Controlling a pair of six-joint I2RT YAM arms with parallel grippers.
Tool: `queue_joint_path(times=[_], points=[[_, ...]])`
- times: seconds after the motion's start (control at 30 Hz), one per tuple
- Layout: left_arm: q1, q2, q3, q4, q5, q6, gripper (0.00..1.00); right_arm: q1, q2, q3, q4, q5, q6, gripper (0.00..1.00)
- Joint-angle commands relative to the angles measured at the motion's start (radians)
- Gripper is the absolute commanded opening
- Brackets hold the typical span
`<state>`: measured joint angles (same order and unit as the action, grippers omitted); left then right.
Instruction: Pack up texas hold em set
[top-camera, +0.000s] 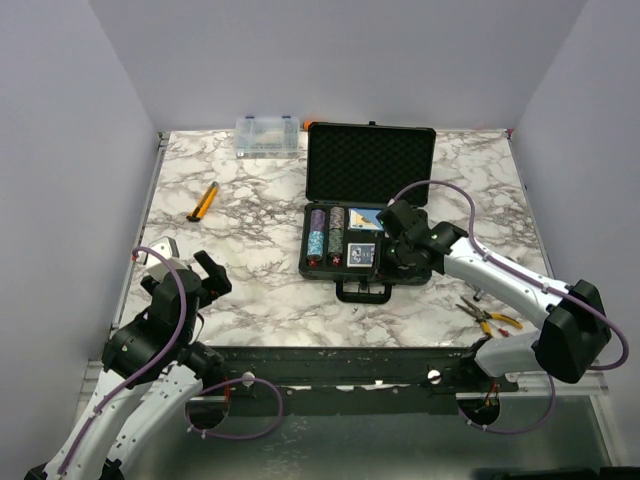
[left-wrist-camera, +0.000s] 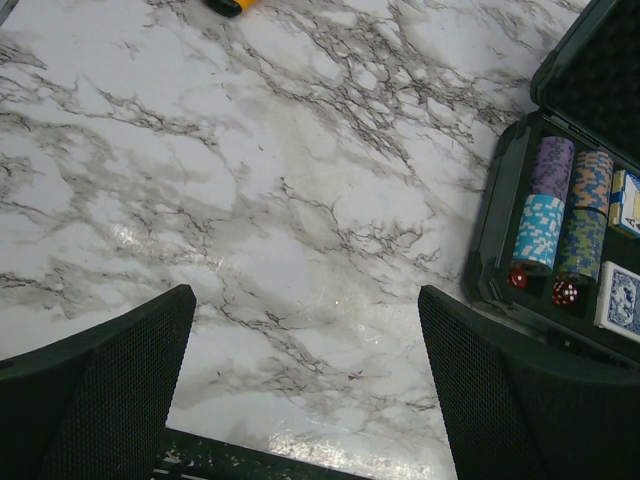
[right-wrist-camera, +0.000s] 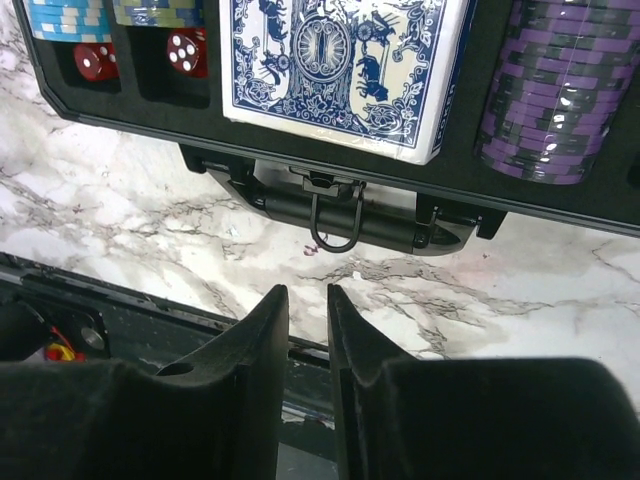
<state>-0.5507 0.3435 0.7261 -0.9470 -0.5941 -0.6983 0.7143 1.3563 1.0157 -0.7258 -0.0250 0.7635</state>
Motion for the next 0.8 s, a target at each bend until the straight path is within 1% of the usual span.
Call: queue_joint_path(times=[0.0, 0.17, 0.6, 0.77], points=[[0.006, 0.010, -0.003, -0.002, 0.015, -0.006, 0.92, 0.004, 0.023, 0.013, 0.012, 0.016, 0.017, 0.25], [0.006, 0.013, -0.002, -0.005, 0.014, -0.007, 0.92, 0.003, 0.051, 0.044, 0.004, 0.060, 0.015, 0.21], [0.006, 0.004, 0.000, -0.013, 0.002, -0.018, 0.92, 0.003, 0.158, 0.086, 0.027, 0.115, -0.017, 0.18], [0.005, 0.003, 0.000, -0.017, -0.002, -0.021, 0.92, 0.003, 0.172, 0.134, -0.024, 0.133, -0.039, 0.18]])
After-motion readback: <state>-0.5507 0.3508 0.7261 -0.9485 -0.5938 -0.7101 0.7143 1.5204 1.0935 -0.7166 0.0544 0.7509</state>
